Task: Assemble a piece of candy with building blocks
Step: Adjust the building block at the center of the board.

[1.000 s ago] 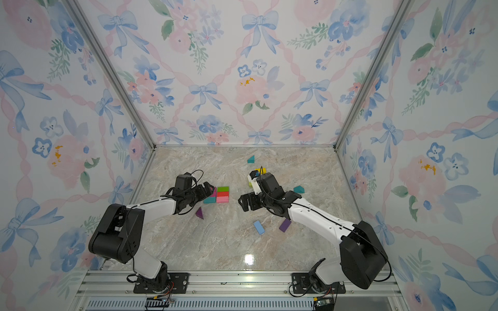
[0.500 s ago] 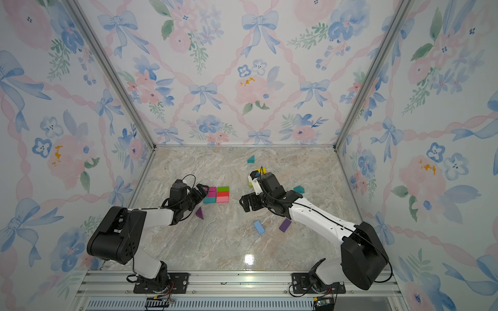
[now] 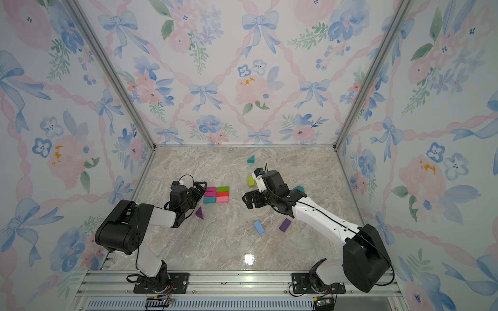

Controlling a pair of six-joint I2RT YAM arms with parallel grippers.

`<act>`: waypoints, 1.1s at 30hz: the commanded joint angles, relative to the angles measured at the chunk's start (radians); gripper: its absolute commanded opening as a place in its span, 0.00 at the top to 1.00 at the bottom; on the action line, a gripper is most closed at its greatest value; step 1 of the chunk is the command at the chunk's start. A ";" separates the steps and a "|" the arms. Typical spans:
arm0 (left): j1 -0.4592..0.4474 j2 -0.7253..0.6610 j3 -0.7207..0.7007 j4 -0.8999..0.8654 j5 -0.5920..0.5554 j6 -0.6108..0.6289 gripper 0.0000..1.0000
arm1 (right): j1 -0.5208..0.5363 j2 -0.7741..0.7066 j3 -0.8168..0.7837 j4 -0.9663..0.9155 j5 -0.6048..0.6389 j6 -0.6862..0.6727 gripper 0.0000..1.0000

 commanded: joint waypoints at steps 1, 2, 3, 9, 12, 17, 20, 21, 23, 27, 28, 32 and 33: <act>-0.012 0.047 -0.010 0.027 -0.028 -0.018 0.02 | -0.011 -0.016 -0.002 -0.011 -0.015 -0.017 0.01; -0.014 0.055 -0.005 0.031 -0.028 -0.017 0.02 | -0.012 -0.017 -0.005 -0.010 -0.016 -0.018 0.01; -0.015 0.066 0.003 0.034 -0.027 -0.015 0.02 | -0.015 -0.018 -0.008 -0.007 -0.018 -0.015 0.01; -0.022 0.128 0.048 0.039 0.011 -0.024 0.02 | -0.026 -0.025 -0.025 0.006 -0.028 -0.008 0.01; -0.030 0.139 0.056 0.039 -0.002 -0.026 0.02 | -0.033 -0.030 -0.030 0.008 -0.031 -0.006 0.01; -0.037 0.163 0.066 0.045 -0.014 -0.047 0.02 | -0.040 -0.048 -0.039 0.004 -0.034 -0.008 0.01; -0.044 0.182 0.064 0.059 -0.018 -0.065 0.02 | -0.046 -0.057 -0.042 -0.002 -0.034 -0.007 0.01; -0.046 0.184 0.066 0.061 -0.022 -0.064 0.02 | -0.050 -0.060 -0.043 -0.002 -0.034 -0.006 0.01; -0.050 0.185 0.067 0.061 -0.032 -0.063 0.02 | -0.058 -0.067 -0.048 0.000 -0.038 -0.004 0.01; -0.059 0.185 0.064 0.062 -0.044 -0.068 0.02 | -0.067 -0.080 -0.057 0.001 -0.044 -0.004 0.01; -0.061 0.186 0.065 0.063 -0.046 -0.070 0.02 | -0.069 -0.083 -0.059 0.001 -0.044 -0.007 0.01; -0.074 0.202 0.073 0.063 -0.046 -0.074 0.02 | -0.076 -0.093 -0.068 0.003 -0.047 -0.005 0.01; -0.077 0.204 0.074 0.062 -0.049 -0.077 0.02 | -0.077 -0.098 -0.072 0.004 -0.048 -0.003 0.01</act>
